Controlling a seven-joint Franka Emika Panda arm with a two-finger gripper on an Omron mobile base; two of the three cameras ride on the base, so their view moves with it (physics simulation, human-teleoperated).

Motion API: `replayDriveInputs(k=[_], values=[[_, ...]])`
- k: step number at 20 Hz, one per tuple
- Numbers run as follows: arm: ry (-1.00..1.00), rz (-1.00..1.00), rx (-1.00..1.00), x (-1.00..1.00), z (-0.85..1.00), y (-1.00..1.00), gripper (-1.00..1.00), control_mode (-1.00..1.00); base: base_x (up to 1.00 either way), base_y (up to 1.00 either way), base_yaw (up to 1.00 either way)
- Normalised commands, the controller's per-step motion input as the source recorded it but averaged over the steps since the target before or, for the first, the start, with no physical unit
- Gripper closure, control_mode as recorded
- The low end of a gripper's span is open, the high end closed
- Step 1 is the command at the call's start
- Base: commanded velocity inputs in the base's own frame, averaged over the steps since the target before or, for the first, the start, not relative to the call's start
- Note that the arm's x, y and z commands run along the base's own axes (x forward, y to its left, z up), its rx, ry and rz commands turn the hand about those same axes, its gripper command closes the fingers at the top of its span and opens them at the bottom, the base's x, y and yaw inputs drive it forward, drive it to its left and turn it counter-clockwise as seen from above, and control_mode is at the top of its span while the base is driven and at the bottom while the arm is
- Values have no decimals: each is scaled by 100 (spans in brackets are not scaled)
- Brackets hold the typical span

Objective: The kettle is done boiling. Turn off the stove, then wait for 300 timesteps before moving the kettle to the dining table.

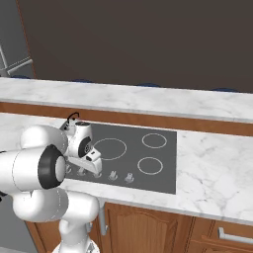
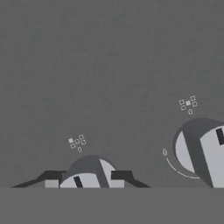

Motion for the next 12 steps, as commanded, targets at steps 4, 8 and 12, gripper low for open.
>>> replayDriveInputs(k=[4,8,12], values=[[15,-15,0,0,26,10,-100,-100,0,0,0],[16,-14,0,9,6,16,-100,-100,0,0,0],[14,-5,0,8,3,5,-100,-100,0,0,0]])
